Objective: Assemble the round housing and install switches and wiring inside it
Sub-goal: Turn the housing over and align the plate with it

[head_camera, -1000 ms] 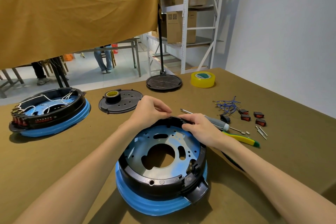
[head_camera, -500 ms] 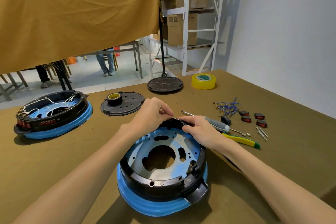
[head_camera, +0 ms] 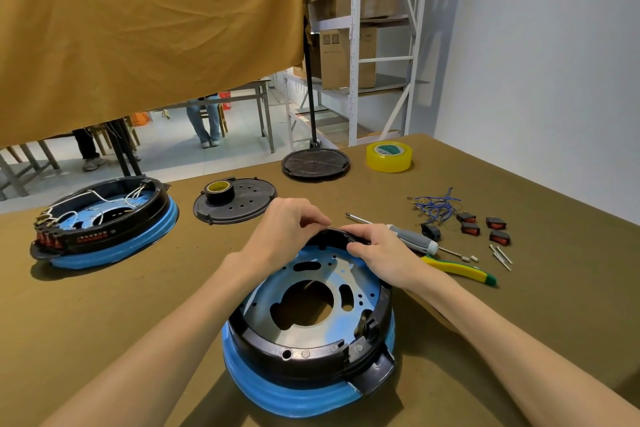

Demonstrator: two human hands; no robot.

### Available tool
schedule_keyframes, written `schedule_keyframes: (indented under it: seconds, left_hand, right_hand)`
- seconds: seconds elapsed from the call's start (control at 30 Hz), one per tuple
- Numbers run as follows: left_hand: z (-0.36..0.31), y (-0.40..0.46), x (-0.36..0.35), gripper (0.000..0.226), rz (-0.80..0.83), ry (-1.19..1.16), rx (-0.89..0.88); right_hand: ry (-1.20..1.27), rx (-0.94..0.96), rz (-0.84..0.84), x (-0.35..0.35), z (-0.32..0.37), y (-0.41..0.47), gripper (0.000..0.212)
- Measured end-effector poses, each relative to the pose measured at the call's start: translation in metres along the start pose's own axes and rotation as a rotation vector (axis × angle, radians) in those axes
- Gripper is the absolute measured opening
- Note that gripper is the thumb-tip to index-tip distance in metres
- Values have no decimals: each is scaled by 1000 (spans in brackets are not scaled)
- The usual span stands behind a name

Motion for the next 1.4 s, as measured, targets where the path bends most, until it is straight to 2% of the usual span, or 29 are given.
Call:
schedule_keyframes:
  seconds: [0.2,0.3,0.37,0.5,0.6,0.7,0.73,0.8,0.83,0.87,1.07,1.2,1.27,1.33,1.4]
  left_hand:
    - [-5,-4,1,20,-10,77,-60]
    - [-6,-13,4,31,-18,114,-83]
    - [-7,-21,6,39,21,160,-97]
    - [-10,-29,8,38,99,234,-140]
    - [-12,-33,13,37,125,141,-56]
    - [-18,-42,17,19,87,78,88]
    - [-19,-46,18,15,164,37,186]
    - [-24,-56,15,13,505,-96,392]
    - [-28,-62,13,21,664,-186,490]
    - [-33,-67,12,29,754,-272,571]
    - [-41,-67,15,44,698,-591,865]
    - [-42,-62,26,78,751,-812,958]
    - [-42,-63,28,76,765,-834,985]
    - [-41,-64,27,71,755,-806,1010]
    - [-43,-61,21,77,715,-811,1042]
  right_hand:
    - [-7,-6,2,1,0,-1,37]
    - [13,-17,-3,0,2,-1,36]
    - [27,-32,-18,0,3,-3,36]
    - [1,-63,-40,-2,3,-6,35]
    - [-48,-84,-74,-5,5,-8,35]
    - [-94,-109,-109,-9,7,-12,34]
    - [-95,-112,-123,-11,7,-14,33]
    - [-78,-117,-157,-13,8,-20,31]
    - [-71,-120,-176,-15,8,-22,30]
    - [-75,-125,-201,-16,7,-25,30]
    - [-57,-193,-340,-32,8,-40,22]
    - [10,-338,-305,-31,16,-44,23]
    - [77,-429,-276,-23,21,-39,29]
    - [196,-541,-223,-17,23,-33,26]
    - [257,-628,-169,-12,22,-30,31]
Point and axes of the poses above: each hand's wrist, its own y-axis towards the middle knuckle, its own x-axis out of the back of the hand, z = x × y, the point moved 2 cm from there along y, towards the middle knuckle, and after that the axes turned 12 degrees about y, right-handed, at the moved point
